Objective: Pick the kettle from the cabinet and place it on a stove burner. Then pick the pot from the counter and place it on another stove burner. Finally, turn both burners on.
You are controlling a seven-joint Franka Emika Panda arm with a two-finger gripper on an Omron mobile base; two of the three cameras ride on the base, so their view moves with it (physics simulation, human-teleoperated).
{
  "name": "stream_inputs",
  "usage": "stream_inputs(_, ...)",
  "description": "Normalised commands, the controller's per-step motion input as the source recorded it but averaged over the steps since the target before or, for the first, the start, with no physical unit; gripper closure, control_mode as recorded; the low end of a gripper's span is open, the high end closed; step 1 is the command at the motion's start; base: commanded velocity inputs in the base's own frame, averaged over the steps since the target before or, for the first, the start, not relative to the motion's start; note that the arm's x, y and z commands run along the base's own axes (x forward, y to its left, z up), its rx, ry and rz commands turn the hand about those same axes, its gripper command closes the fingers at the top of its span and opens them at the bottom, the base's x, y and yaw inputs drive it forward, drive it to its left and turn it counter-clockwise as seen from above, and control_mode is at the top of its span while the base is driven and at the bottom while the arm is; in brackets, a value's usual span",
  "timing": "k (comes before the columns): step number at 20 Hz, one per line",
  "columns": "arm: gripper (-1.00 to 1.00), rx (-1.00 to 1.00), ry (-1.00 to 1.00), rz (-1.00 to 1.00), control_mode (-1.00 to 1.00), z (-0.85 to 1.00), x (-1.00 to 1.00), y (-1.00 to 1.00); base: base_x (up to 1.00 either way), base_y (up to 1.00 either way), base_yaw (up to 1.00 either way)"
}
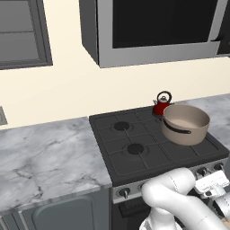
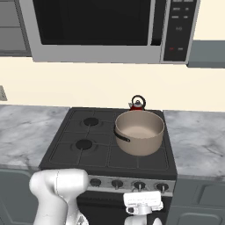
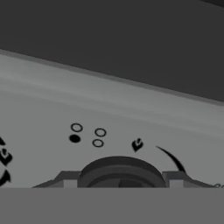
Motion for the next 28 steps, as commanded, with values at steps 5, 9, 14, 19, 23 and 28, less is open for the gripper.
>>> stream_inputs(5, 1.00, 0.00, 0.00, 0.00, -1.00, 0.08, 0.00, 0.00, 0.00, 0.00, 0.00)
stream_inputs(9, 1.00, -0.03, 0.00, 0.04, -1.00, 0.00, 0.01, 0.00, 0.00, 0.00, 0.00)
stream_inputs(14, 1.00, -0.10, 0.00, 0.07, -1.00, 0.01, 0.01, -0.02, 0.00, 0.00, 0.00)
stream_inputs(19, 1.00, -0.15, 0.00, 0.06, -1.00, 0.08, 0.00, -0.11, 0.00, 0.00, 0.00)
stream_inputs(23, 1.00, -0.15, 0.00, 0.05, -1.00, 0.11, 0.00, -0.16, 0.00, 0.00, 0.00)
stream_inputs(28, 1.00, -0.16, 0.00, 0.04, -1.00, 0.12, 0.00, -0.25, 0.00, 0.00, 0.00)
